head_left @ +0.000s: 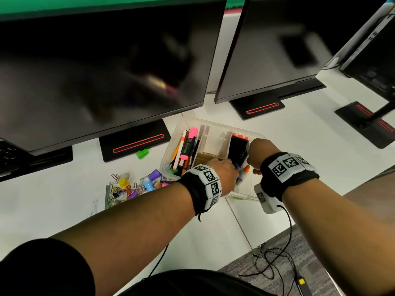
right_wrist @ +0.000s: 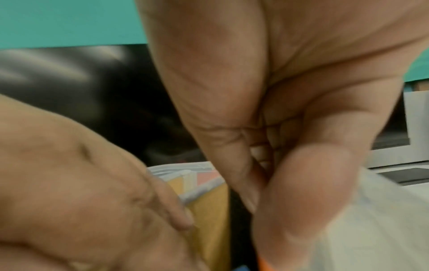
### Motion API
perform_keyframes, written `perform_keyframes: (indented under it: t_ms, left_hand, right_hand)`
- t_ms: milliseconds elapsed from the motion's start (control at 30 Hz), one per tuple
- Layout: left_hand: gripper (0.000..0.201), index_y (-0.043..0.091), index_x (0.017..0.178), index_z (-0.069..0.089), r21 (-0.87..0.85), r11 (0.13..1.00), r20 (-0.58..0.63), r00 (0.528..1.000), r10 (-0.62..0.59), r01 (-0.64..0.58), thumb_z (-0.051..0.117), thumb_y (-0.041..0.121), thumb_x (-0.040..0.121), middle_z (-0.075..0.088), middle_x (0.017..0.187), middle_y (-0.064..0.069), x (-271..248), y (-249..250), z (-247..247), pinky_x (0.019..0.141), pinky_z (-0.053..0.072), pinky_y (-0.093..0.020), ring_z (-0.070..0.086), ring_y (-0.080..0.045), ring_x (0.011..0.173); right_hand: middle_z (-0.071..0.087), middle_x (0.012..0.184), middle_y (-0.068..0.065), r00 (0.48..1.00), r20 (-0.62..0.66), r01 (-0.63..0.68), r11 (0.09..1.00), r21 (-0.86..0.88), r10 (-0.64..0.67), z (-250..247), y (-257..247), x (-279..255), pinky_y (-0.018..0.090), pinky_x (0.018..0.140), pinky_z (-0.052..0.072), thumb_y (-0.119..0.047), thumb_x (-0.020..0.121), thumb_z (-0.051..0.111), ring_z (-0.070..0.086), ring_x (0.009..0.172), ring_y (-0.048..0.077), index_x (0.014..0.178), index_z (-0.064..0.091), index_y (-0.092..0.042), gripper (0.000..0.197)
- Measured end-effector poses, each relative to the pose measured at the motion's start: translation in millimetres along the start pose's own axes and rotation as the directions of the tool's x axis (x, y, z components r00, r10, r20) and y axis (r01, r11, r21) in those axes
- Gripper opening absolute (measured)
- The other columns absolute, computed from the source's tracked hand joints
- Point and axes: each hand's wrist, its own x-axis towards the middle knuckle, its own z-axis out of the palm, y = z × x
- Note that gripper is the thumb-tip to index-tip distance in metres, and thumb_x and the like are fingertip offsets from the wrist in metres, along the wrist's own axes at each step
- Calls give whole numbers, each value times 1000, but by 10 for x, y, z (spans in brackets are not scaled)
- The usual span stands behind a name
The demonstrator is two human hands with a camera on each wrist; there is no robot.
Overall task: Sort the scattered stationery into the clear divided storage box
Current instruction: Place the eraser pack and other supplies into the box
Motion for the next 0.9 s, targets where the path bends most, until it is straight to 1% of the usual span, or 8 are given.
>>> perform_keyframes:
  t_ms: [167,233,300,433,600,667,800,900]
  left_hand:
    - [30,11,116,61,-26,999,1,1000,23,-23,47,18,90,57,124,-6,-55,-70,44,106,37,-34,42,-21,123]
    - [29,11,114,63,-102,994,-62,998,23,-30,44,16,91,60,119,-5,-149,-122,6,102,38,-28,46,-20,118]
    - [31,11,114,63,-218,976,-151,989,-8,-25,41,15,93,60,116,-4,-292,-221,-88,96,41,-28,51,-20,111]
    - [32,16,115,62,-328,940,-225,958,-177,97,40,19,93,59,118,-3,-637,-613,-212,99,39,-33,48,-20,114]
    - [32,24,118,60,-429,830,-170,870,-463,358,48,19,89,57,124,1,-1131,-1118,0,105,36,-31,46,-19,122]
    - [37,28,126,53,-473,783,-119,851,-512,405,49,20,90,53,129,2,-1291,-1180,113,105,36,-31,45,-19,124]
    - [37,28,127,50,-508,722,-28,829,-559,470,49,21,91,48,134,3,-1518,-1223,322,102,37,-27,48,-15,121]
    - [31,27,121,55,-516,676,28,798,-602,527,50,21,91,51,129,3,-1698,-1294,451,95,39,-23,53,-14,112]
  right_hand:
    - [61,83,10,995,90,38,995,92,-46,202,-54,29,17,37,49,-7,88,54,60,33,6,81,54,-7,7]
    - [70,92,12,985,168,25,999,46,-32,245,-67,27,30,68,61,-9,90,54,74,70,16,87,65,-2,13]
    - [72,86,14,979,204,1,998,67,-14,256,-52,42,39,89,56,-10,90,56,72,92,29,82,66,-2,15]
    - [67,65,7,977,208,15,994,106,-37,287,-69,116,32,74,56,-12,86,64,67,67,22,69,61,-8,19]
    - [64,63,5,990,130,37,997,70,-46,283,-204,106,27,62,54,-10,81,66,64,67,20,65,60,-9,17]
    - [61,52,2,991,134,11,992,128,-29,276,-259,84,23,53,50,-9,87,60,61,52,15,63,56,-10,25]
    - [63,57,1,977,212,-64,965,253,9,339,-218,136,18,49,51,0,90,54,64,53,15,72,54,-10,20]
    - [68,64,14,967,254,-151,876,458,33,369,-133,193,27,53,59,7,89,51,68,47,20,73,57,-5,20]
